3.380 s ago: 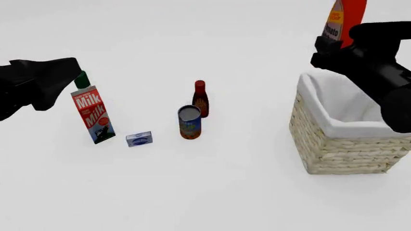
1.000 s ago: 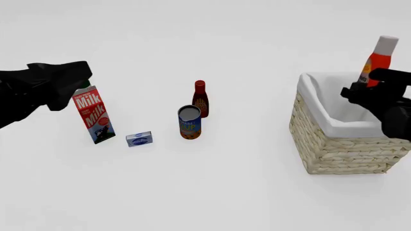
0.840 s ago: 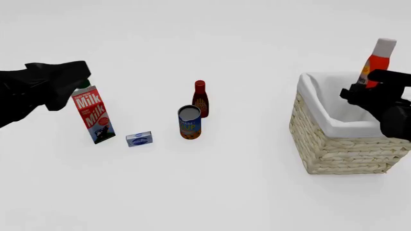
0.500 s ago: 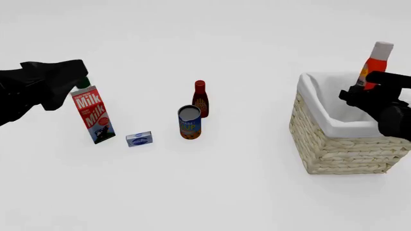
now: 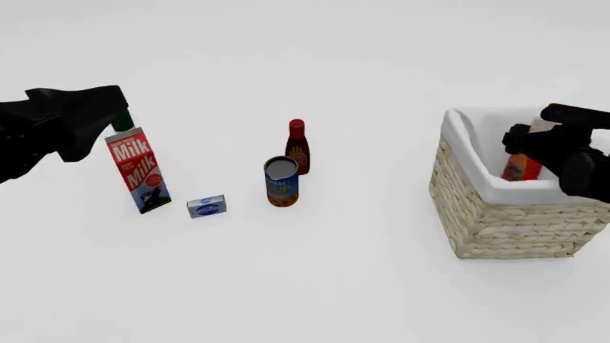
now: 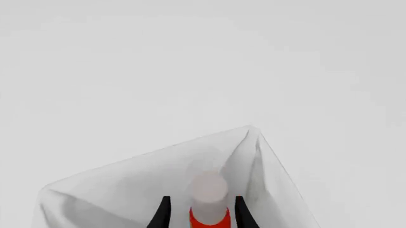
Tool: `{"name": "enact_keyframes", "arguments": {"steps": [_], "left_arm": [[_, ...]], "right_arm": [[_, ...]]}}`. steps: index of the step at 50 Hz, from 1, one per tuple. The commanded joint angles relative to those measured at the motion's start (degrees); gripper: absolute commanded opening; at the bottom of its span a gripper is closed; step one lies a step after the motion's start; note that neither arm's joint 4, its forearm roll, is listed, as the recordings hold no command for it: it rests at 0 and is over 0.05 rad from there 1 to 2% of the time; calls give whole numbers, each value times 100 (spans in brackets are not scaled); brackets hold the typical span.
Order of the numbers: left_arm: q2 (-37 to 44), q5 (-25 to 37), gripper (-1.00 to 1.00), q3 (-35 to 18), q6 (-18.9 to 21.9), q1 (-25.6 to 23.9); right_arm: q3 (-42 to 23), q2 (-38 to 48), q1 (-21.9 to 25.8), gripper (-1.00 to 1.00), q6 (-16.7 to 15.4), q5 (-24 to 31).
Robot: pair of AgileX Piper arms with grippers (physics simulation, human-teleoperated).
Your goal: Pick the ketchup and place it in the basket.
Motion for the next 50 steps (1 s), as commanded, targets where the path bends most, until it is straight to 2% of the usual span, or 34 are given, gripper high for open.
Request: {"name": "enact_keyframes", "arguments": {"steps": [1, 13, 23, 38, 50], "left_arm": [[-20, 9, 100, -2, -10, -5], [-48, 15, 100, 7, -24, -21], [-57, 16, 100, 4, -38, -32], [-87, -3, 100, 43, -77, -45], [-101, -67, 100, 114, -120, -59]], "right_arm": [[23, 101, -19, 100, 5, 62], [129, -415, 100, 100, -78, 216], [119, -1202, 473, 100, -173, 553], [139, -1860, 854, 100, -315, 870], [429, -2342, 1118, 100, -449, 827]]}}
